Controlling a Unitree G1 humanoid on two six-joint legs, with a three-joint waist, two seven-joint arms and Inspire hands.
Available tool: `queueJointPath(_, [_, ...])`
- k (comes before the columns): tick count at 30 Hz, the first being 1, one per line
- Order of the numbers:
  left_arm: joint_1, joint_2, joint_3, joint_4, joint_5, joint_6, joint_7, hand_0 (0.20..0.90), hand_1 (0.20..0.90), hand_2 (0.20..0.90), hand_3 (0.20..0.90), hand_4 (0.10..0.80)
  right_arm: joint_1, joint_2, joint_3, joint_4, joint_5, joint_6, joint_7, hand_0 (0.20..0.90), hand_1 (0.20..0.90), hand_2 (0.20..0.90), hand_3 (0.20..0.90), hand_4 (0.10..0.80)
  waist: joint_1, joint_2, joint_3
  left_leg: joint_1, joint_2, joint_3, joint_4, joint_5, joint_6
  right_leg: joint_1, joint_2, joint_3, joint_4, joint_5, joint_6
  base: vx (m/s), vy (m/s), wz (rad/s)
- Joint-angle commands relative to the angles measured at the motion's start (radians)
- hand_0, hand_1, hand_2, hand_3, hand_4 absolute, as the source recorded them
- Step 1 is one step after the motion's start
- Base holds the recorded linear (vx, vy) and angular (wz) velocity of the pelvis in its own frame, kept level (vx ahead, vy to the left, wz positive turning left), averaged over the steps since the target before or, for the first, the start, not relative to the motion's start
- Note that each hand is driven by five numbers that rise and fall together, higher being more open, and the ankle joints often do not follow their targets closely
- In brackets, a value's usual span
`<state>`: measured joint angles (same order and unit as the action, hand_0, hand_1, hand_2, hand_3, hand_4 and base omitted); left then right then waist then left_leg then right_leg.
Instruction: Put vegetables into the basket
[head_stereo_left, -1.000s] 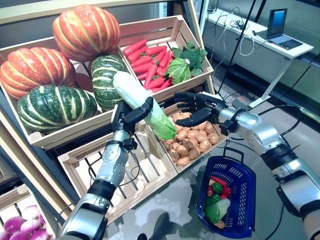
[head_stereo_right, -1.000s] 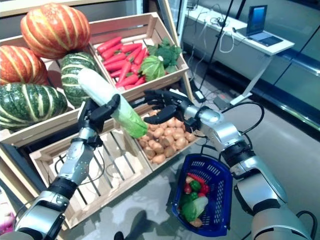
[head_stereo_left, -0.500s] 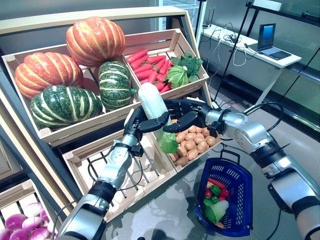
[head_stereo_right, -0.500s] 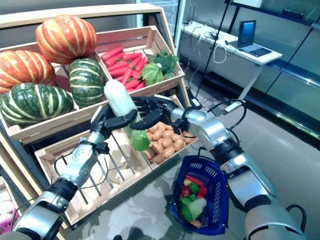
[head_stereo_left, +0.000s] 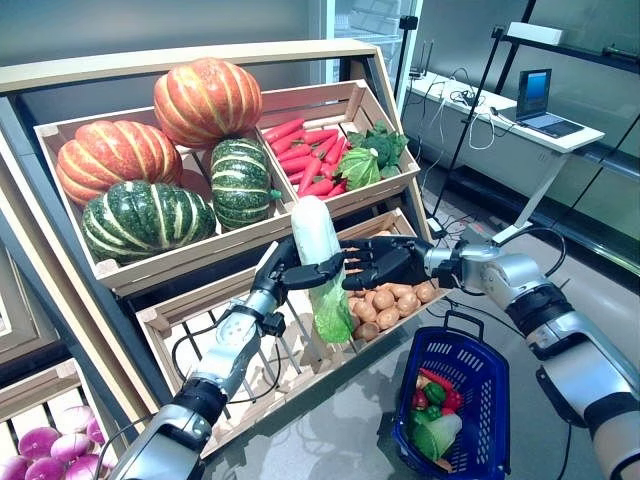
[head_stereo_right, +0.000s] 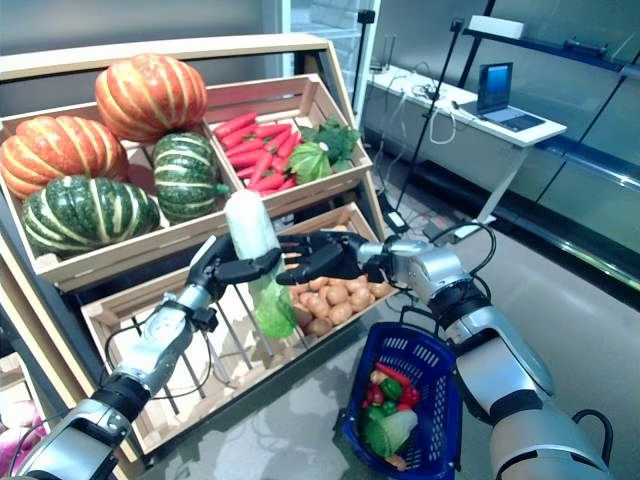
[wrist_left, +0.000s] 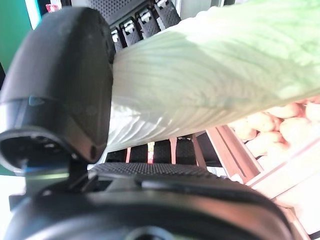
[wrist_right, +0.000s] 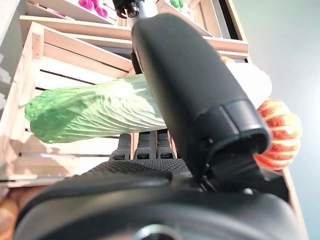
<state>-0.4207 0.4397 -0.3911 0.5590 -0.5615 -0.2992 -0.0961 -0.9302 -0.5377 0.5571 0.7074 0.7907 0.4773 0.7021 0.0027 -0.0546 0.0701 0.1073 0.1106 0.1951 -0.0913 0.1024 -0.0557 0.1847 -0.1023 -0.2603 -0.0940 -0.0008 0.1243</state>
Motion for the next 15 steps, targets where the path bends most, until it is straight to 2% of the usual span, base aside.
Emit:
queueJointPath(1, [-0.202, -0.004, 0.010, -0.058, -0.070, -0.165, 0.004, 0.300, 0.300, 0.300, 0.300, 0.400, -0.002, 0.034, 0.010, 0.106, 0.057, 0.021, 0.081, 0.900, 0.900, 0.900, 0.900, 0.800, 0.036, -0.002, -0.114, 0.056, -0.023, -0.001, 0.004, -0.176, 0.021, -0.008, 0.025, -0.012, 0.007, -0.060, -0.073, 0.000, 0.000, 0.00])
queueJointPath(9, [-0.211, -0.036, 0.011, -0.036, -0.083, -0.182, -0.014, 0.300, 0.300, 0.300, 0.300, 0.400, 0.065, 0.138, -0.064, 0.231, 0.119, 0.023, -0.077, 0.900, 0.900, 0.900, 0.900, 0.800, 0.038, 0.010, -0.114, 0.059, -0.024, -0.007, 0.004, -0.181, 0.026, -0.006, 0.026, -0.006, 0.007, -0.063, -0.078, 0.000, 0.000, 0.00])
queueJointPath(15, [-0.196, -0.044, 0.010, -0.048, -0.113, -0.186, -0.041, 0.300, 0.300, 0.300, 0.300, 0.400, 0.140, 0.222, -0.117, 0.222, 0.313, 0.072, -0.042, 0.900, 0.900, 0.900, 0.900, 0.800, 0.044, 0.019, -0.108, 0.059, -0.026, -0.018, 0.004, -0.183, 0.029, -0.005, 0.026, -0.011, 0.007, -0.066, -0.082, 0.000, 0.000, 0.00])
